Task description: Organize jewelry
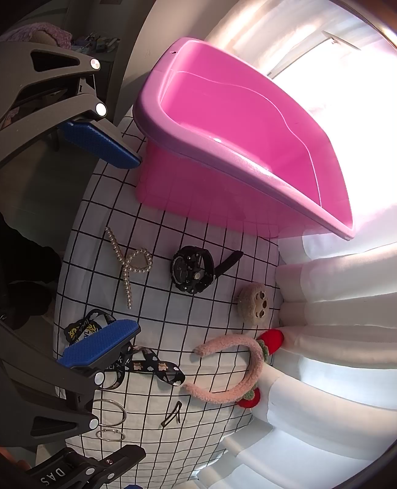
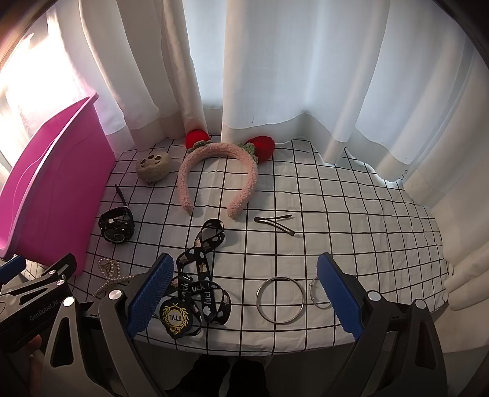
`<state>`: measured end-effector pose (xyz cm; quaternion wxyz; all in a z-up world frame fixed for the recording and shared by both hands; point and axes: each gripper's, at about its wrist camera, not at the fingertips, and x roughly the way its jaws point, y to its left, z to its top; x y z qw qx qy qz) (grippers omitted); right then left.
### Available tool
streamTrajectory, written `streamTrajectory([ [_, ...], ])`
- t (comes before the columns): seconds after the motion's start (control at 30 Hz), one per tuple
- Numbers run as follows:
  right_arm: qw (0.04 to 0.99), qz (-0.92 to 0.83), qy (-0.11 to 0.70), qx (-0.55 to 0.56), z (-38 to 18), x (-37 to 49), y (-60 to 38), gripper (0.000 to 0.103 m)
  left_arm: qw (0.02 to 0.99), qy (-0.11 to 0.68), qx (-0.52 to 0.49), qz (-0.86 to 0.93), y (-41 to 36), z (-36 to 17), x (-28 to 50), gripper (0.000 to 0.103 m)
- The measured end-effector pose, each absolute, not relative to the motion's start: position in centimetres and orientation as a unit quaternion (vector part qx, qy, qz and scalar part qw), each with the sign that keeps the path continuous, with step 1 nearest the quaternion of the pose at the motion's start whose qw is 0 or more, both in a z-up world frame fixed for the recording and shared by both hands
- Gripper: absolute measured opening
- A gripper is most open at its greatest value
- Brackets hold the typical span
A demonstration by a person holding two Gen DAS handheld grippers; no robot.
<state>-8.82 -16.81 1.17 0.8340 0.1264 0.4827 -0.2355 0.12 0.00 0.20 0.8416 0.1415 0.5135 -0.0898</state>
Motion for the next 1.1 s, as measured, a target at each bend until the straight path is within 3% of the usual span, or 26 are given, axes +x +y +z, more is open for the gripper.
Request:
streamTrajectory([
  [1.1,0.818,-0.297,0.47,0.146,-0.6,-14.4,-18.8,0.091,0.824,0.511,0.17,-0.176,-2.0,-2.5,-1.8,0.097],
])
